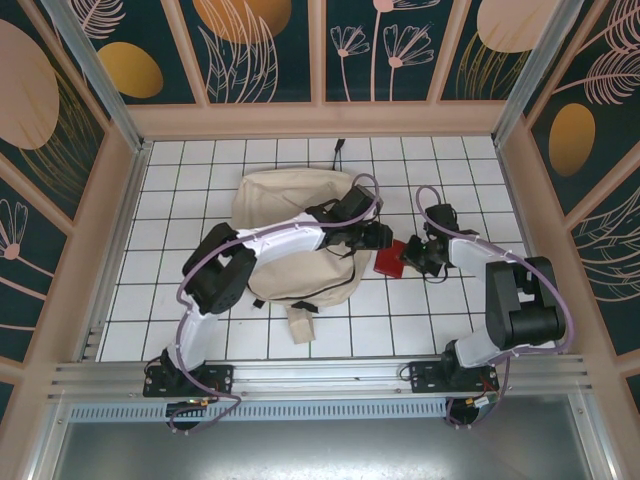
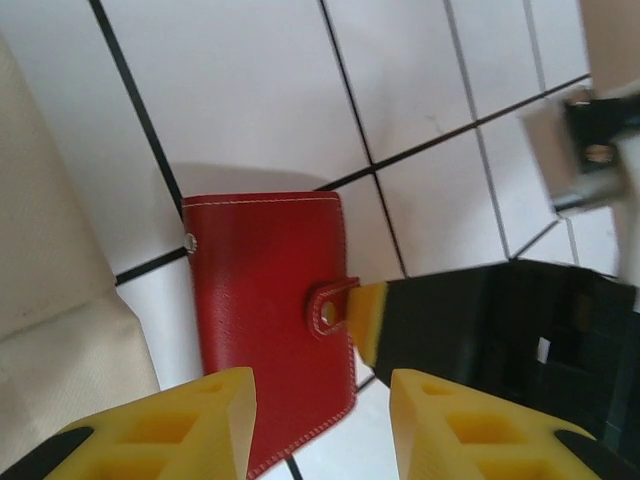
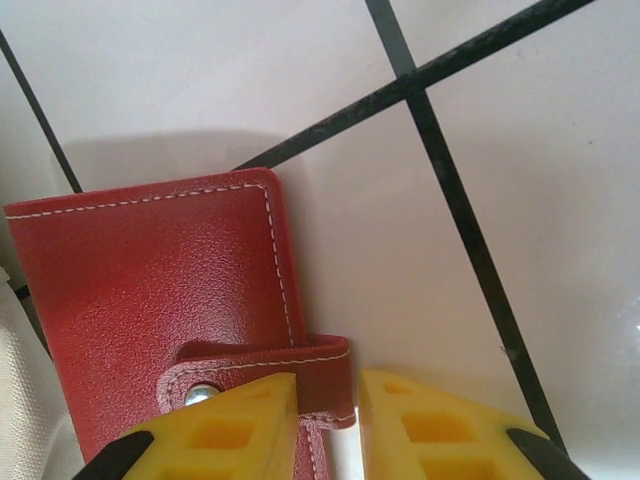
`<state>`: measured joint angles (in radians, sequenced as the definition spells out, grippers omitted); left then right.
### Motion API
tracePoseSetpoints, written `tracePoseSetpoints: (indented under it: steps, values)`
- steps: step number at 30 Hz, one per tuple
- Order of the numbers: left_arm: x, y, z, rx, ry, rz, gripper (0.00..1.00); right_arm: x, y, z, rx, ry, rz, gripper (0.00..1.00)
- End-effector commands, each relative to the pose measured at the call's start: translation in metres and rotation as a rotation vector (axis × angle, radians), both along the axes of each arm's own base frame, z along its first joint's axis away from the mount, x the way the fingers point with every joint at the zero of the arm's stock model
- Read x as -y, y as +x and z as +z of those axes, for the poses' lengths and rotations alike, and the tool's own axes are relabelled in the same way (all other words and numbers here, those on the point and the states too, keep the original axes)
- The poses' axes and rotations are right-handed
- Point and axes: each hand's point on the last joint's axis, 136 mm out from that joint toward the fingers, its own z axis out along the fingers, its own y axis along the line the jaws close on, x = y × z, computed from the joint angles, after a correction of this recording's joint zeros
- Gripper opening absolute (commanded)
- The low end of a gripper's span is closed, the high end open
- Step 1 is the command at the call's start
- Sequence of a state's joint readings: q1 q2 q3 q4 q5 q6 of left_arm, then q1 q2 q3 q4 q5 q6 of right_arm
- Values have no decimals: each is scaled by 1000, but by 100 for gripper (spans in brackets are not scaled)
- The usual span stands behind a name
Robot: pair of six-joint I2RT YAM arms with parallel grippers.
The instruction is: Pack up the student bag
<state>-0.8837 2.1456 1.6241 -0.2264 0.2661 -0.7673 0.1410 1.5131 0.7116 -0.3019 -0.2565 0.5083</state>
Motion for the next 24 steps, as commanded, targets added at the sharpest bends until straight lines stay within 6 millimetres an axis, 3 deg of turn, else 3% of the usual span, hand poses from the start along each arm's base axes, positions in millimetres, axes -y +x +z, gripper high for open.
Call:
tracePoseSetpoints:
  steps: [1, 8, 16, 24]
  values:
    - [-6, 4, -25, -52, 78, 44, 40, 9, -11, -19, -57, -28, -35, 23]
    - [-6, 2, -51, -96, 102, 53, 40, 11, -10, -20, -57, -37, -40, 23]
    - [10, -8, -52, -134, 35, -28, 27, 10, -10, -19, -54, -29, -36, 23]
    - [9, -7, -64, -155, 72, -25, 36, 7, -9, -18, -48, -14, -33, 22]
